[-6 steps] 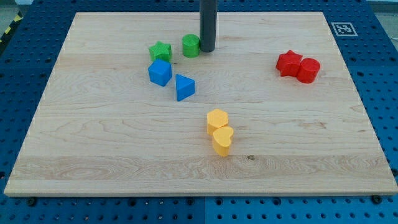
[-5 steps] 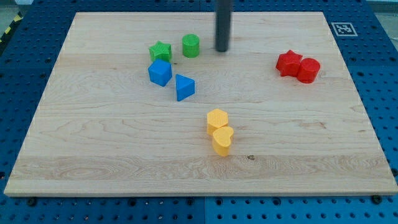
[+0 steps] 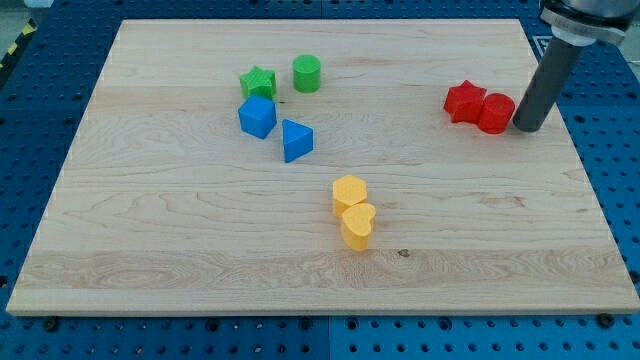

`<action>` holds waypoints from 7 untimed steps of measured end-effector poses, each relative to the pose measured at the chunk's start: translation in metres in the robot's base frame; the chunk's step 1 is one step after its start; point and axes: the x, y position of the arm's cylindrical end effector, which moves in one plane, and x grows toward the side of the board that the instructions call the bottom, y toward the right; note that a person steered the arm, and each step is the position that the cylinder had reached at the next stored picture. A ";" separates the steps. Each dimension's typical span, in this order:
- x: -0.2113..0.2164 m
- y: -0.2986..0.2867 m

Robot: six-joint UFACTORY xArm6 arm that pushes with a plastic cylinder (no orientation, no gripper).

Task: Move the red circle left and down a bit

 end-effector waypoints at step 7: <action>-0.057 -0.098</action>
